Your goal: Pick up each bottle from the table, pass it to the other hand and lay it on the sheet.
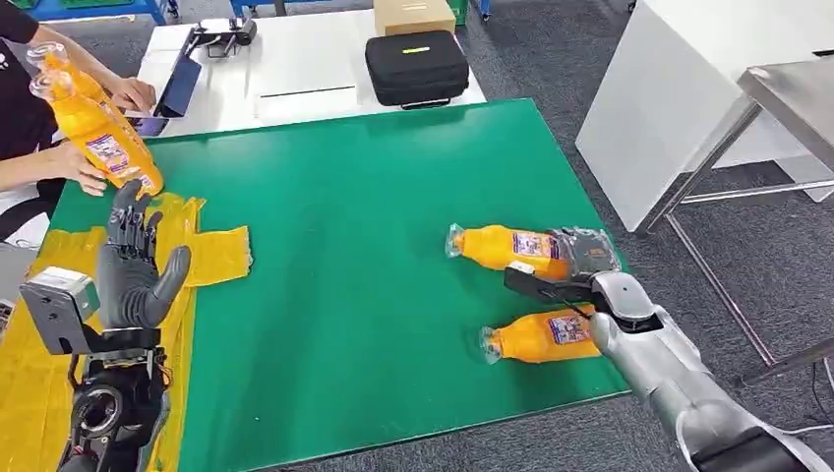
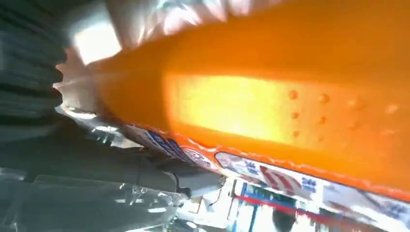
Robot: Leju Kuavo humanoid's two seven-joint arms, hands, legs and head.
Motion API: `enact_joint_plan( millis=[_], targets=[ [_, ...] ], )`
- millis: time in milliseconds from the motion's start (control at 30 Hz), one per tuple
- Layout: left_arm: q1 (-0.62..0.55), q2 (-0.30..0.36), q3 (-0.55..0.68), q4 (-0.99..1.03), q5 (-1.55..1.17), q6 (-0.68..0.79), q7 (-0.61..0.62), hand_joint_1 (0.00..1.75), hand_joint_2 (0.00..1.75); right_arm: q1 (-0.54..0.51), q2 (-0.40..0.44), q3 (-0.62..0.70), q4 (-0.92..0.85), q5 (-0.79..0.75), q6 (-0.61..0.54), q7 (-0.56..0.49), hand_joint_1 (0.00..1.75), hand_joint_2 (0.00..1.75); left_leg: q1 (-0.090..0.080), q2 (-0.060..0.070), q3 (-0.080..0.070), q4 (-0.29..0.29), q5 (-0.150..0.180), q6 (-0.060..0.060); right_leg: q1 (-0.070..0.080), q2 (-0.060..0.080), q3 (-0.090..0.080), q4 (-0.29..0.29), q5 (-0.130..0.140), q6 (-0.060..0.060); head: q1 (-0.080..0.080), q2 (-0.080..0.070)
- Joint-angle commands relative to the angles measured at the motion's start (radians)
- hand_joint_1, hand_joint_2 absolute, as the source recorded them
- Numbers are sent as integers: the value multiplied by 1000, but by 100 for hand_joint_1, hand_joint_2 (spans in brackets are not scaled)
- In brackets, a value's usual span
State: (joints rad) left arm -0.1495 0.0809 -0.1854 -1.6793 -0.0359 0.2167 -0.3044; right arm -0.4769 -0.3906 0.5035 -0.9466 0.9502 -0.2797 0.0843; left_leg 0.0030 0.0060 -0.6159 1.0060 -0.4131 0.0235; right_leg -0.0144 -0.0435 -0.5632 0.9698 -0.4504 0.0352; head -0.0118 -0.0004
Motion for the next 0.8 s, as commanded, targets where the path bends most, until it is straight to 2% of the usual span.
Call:
enact_joint_plan(
  millis=[33, 167, 433, 500, 533, 600, 667, 700, 800],
  targets=[
    [-13, 0, -12, 39, -1, 3, 4, 0, 175, 84, 62, -167, -318, -44, -84, -37, 175, 175, -1, 1, 2, 0, -2, -1, -1, 5, 1, 0, -2, -2, 0, 0],
    [-19, 0, -30, 44, -1, -1, 8, 0, 175, 127, 115, -192, -442, -103, -219, -133, 175, 175, 1, -1, 1, -1, -1, -1, 0, 1, 0, -1, -2, -2, 0, 0],
    [-21, 0, -35, 45, -1, -3, 10, 0, 175, 127, 122, -187, -448, -97, -214, -122, 175, 175, 1, -3, 3, -1, -2, -2, 0, 2, 2, -1, -3, -2, 0, 0],
    [-22, 11, -53, 40, 10, -30, 21, 0, 175, 131, 157, -181, -473, -188, -237, -219, 175, 175, 1, -2, 4, -1, -2, -2, 0, 3, 4, -1, -3, -3, 0, 0],
    [-22, 15, -61, 37, 8, -38, 23, 0, 175, 130, 169, -172, -482, -211, -229, -235, 175, 175, 1, -2, 7, -1, -3, -2, -1, 5, 6, -2, -4, -3, 0, 0],
    [-19, 28, -98, 18, 5, -80, 34, 0, 175, 134, 214, -128, -513, -327, -156, -288, 175, 175, 1, -2, 0, -1, -1, -1, 0, 2, -1, -1, -1, -2, 0, 0],
    [-14, 36, -123, -6, 3, -117, 50, 0, 175, 145, 238, -95, -521, -403, -115, -315, 175, 175, 1, 0, 3, -1, -2, -2, 0, 5, 2, 0, -2, -3, 0, 0],
    [-12, 37, -134, -17, 3, -139, 57, 0, 175, 147, 245, -80, -516, -445, -105, -337, 175, 175, 1, -1, 0, -1, -1, -2, 0, 3, -1, -1, -1, -2, -1, 0],
    [-17, 30, -160, -41, 17, -195, 73, 0, 175, 139, 275, -42, -486, -504, -71, -358, 175, 175, 2, -1, 0, -1, -1, -2, 1, 3, 0, -1, -1, -2, 0, 0]
  ],
)
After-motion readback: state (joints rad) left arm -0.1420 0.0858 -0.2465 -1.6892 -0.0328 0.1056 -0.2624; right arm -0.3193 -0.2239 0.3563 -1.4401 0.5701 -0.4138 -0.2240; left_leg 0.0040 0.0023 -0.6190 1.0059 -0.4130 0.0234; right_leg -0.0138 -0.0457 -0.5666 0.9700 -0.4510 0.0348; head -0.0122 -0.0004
